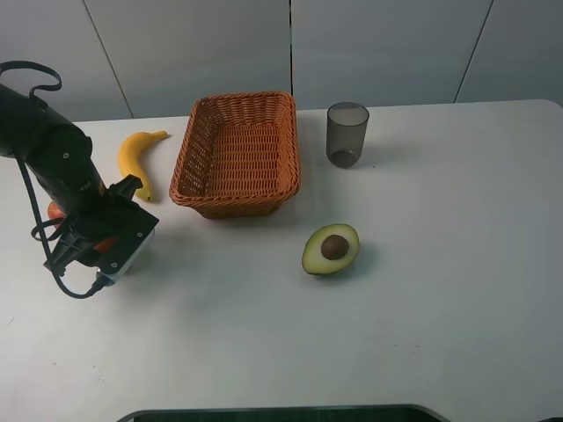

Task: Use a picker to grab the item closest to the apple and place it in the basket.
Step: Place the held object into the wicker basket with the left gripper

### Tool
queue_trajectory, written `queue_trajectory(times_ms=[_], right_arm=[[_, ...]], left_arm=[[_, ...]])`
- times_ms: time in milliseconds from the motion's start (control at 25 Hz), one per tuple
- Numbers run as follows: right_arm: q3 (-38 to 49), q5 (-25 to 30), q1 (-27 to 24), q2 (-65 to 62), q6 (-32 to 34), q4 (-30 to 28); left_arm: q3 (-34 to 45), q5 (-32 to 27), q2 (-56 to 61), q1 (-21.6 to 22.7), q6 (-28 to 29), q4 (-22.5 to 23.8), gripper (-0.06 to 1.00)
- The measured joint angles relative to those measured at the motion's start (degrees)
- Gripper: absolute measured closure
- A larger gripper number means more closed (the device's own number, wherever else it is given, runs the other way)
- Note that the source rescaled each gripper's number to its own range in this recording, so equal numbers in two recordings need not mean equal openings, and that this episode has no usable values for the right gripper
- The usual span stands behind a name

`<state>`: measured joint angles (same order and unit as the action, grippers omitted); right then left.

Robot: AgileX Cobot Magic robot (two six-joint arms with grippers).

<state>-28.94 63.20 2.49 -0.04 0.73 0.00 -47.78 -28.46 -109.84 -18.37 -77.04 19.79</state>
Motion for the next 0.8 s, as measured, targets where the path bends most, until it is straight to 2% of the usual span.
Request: queue_trajectory(times_ms=[160,560,800], right_arm=[[0.0,0.0,0.0,0.0,0.0,0.0],[0.0,0.0,0.0,0.0,0.0,0.0],[0.0,0.0,0.0,0.0,0.0,0.0]], left_arm=[[0.0,0.0,0.2,0.0,-0.1,-0.2,0.94],[0.1,-1.3,7.1,0.0,-0.1,-4.3,0.94],[0.1,-2.7,12.0,-0.2,0.2,-12.4,0.94]])
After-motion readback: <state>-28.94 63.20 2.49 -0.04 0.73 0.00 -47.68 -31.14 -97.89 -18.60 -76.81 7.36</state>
